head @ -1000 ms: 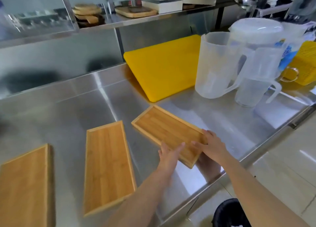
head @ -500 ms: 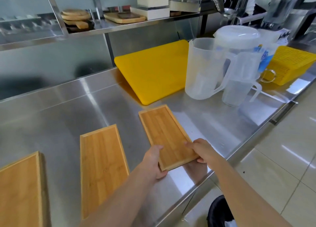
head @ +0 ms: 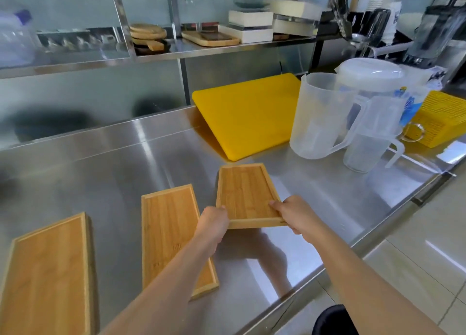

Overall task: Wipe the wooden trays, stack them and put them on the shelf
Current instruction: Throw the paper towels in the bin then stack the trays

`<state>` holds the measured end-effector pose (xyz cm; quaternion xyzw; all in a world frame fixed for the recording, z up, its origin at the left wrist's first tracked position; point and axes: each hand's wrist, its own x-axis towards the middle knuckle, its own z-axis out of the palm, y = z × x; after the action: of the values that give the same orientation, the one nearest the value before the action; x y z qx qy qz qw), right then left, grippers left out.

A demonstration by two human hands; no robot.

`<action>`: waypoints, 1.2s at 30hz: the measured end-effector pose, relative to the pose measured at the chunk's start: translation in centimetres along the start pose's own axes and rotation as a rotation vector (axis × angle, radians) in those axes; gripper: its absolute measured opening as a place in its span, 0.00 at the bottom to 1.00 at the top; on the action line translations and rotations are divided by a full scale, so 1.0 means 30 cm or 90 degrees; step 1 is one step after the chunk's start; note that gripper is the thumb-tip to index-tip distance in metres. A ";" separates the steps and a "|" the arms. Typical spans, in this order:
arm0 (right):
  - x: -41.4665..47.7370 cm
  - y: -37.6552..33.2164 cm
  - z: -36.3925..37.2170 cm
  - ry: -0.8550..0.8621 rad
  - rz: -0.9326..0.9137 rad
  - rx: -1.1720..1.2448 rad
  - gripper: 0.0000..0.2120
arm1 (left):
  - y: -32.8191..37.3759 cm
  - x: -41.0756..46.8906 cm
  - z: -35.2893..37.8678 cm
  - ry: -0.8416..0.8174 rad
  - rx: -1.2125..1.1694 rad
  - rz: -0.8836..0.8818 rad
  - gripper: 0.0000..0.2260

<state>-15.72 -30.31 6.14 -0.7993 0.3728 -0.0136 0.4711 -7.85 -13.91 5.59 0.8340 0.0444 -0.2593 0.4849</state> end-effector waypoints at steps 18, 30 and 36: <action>-0.164 -0.093 0.439 -0.146 -0.316 -0.248 0.21 | -0.361 -0.113 -0.365 0.260 0.143 0.073 0.15; -0.198 -0.020 0.488 -0.167 -0.291 -0.297 0.14 | -0.461 -0.137 -0.335 0.266 0.334 0.059 0.14; -0.190 -0.003 0.494 -0.165 -0.281 -0.321 0.14 | -0.512 -0.140 -0.319 0.264 0.361 0.100 0.13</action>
<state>-14.24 -15.80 -0.14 -0.9467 0.1196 0.0789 0.2885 -12.73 2.88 -0.72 0.9712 0.0040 -0.0489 0.2333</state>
